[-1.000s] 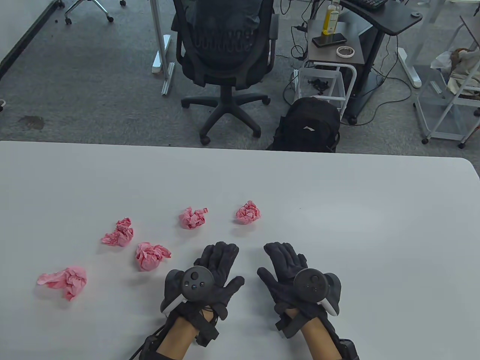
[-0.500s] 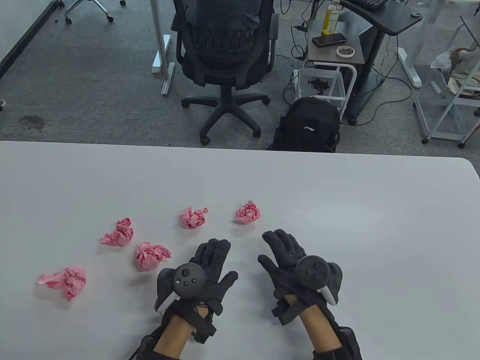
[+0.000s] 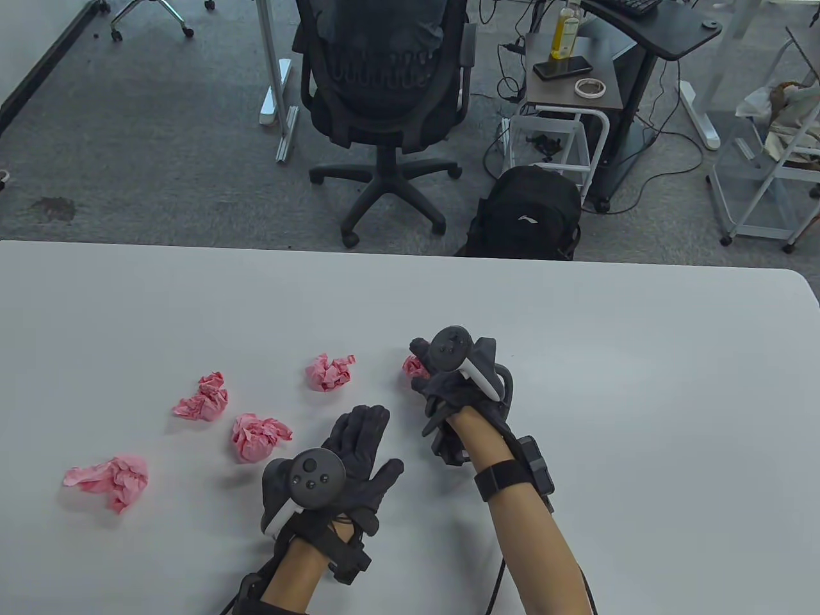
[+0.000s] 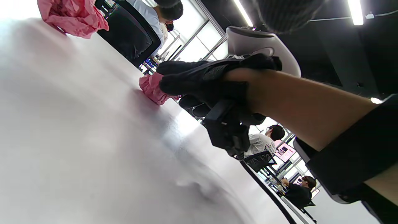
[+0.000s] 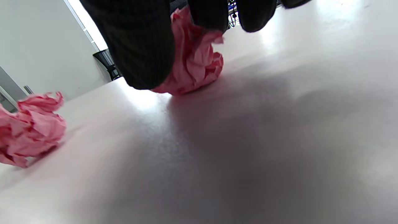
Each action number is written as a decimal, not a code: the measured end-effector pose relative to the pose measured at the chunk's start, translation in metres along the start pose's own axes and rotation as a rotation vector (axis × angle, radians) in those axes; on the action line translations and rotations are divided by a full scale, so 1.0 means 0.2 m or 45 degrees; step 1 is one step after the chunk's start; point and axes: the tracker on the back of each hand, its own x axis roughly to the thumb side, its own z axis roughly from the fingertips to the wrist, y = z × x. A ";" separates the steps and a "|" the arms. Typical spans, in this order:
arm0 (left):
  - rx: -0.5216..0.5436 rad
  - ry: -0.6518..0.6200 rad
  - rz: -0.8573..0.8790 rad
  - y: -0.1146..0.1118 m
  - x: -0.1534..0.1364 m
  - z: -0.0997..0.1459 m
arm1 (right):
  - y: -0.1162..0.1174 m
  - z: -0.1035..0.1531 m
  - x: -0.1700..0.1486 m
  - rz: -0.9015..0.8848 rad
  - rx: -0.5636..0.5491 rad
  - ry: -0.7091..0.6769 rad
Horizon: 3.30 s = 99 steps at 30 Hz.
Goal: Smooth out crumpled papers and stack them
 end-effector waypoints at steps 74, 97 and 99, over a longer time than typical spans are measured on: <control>-0.338 -0.224 0.583 -0.16 0.13 -0.03 | 0.03 0.96 -0.29 -0.865 -0.403 -0.913; -0.012 -0.276 0.282 -0.11 0.17 -0.01 | 0.09 0.90 -0.32 -1.203 -0.115 -0.663; -0.073 -0.293 0.544 -0.13 0.16 -0.02 | 0.08 0.89 -0.35 -1.202 -0.059 -0.632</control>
